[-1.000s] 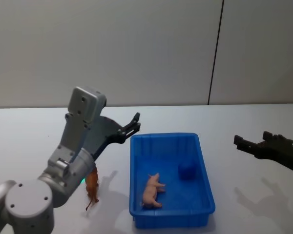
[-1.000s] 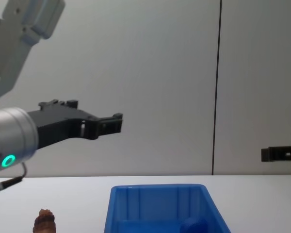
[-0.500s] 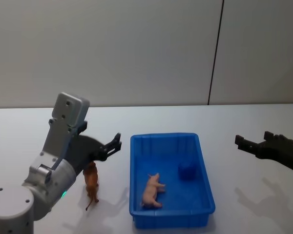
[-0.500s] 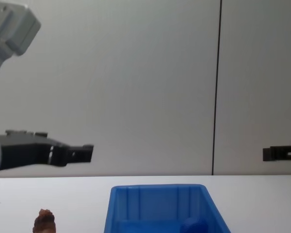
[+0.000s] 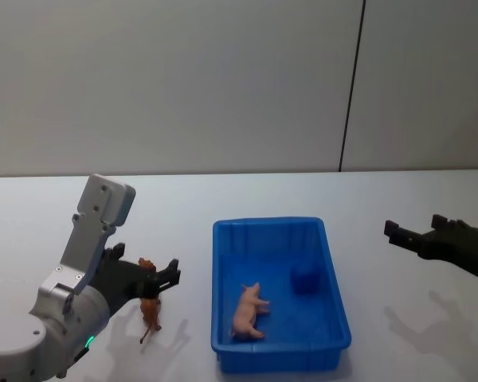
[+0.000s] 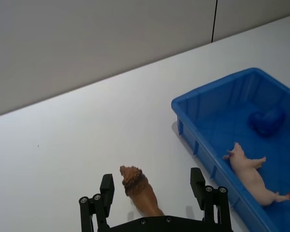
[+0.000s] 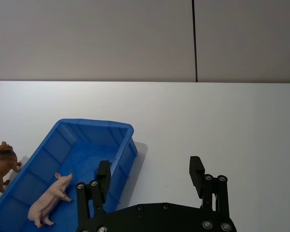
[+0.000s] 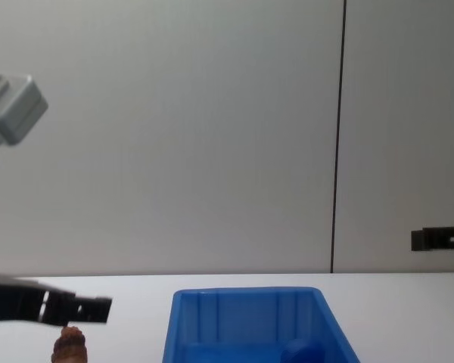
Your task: Pick up the two dolls from the table and place them into the box.
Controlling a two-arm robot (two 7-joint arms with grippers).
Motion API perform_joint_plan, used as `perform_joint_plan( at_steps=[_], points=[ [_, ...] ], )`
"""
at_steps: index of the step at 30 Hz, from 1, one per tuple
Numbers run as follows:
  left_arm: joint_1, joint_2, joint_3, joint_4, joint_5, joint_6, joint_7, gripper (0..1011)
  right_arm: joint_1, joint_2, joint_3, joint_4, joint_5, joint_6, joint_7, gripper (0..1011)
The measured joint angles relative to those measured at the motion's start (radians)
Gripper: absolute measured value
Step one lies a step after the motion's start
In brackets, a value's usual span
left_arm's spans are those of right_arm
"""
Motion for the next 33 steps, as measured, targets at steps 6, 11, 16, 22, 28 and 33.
perform_joint_plan(
  at_steps=[6,11,16,22,28,33],
  points=[
    [-0.003,-0.014,-0.005,0.024,-0.024,0.053,0.016,1001,0.000,0.000,0.000,0.000,0.000,0.000,0.000,1001],
    [-0.014,-0.031,-0.006,0.053,-0.034,0.079,0.018,1001,0.000,0.000,0.000,0.000,0.000,0.000,0.000,1001],
    [-0.031,-0.048,-0.006,0.085,-0.034,0.094,0.011,1001,0.000,0.000,0.000,0.000,0.000,0.000,0.000,1001],
    [-0.054,-0.070,-0.004,0.127,-0.024,0.106,-0.002,1001,0.000,0.000,0.000,0.000,0.000,0.000,0.000,1001],
    [-0.069,-0.087,-0.003,0.159,-0.015,0.120,-0.005,1001,0.000,0.000,0.000,0.000,0.000,0.000,0.000,1001],
    [-0.078,-0.098,-0.003,0.182,-0.010,0.128,-0.001,1001,0.000,0.000,0.000,0.000,0.000,0.000,0.000,1001]
  ],
)
